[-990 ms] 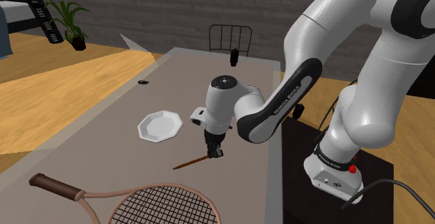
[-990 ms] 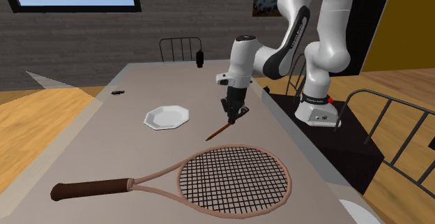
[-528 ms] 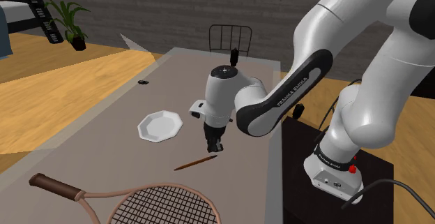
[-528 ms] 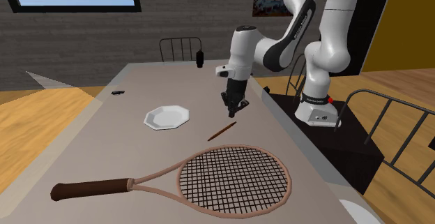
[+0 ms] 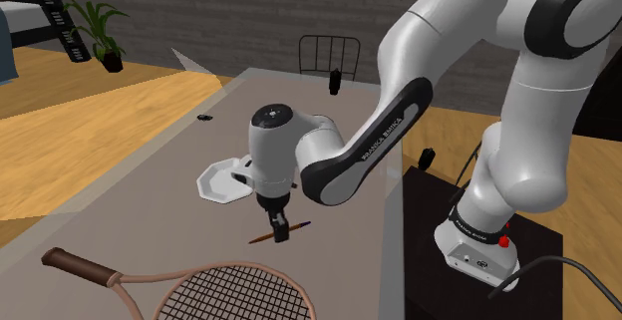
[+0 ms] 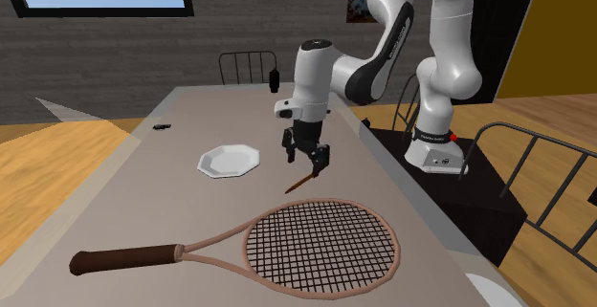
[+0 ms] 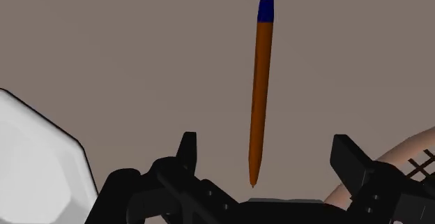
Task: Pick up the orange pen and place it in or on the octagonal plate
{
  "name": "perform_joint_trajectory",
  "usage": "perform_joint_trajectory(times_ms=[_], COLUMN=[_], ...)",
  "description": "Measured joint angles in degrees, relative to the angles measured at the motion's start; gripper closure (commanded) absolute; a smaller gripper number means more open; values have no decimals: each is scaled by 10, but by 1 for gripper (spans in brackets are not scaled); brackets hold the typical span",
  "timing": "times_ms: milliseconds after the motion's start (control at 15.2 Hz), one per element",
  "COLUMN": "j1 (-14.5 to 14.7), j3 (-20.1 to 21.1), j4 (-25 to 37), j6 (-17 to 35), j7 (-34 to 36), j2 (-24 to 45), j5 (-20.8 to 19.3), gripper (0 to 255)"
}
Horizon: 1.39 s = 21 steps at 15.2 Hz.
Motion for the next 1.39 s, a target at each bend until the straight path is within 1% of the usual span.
perform_joint_trajectory(times_ms=[132, 264, 726, 1122, 1188, 1386], j1=[18, 31, 43, 45, 45, 48], j3=[-2, -6, -21, -23, -23, -17], j4=[63, 102, 113, 112, 112, 111], j6=[-36, -54, -26, -21, -21, -22], j7=[25, 40, 62, 64, 64, 65], j2=[41, 72, 118, 122, 122, 119], j5=[-21, -37, -65, -69, -69, -67], gripper=[0, 0, 0, 0, 255, 255])
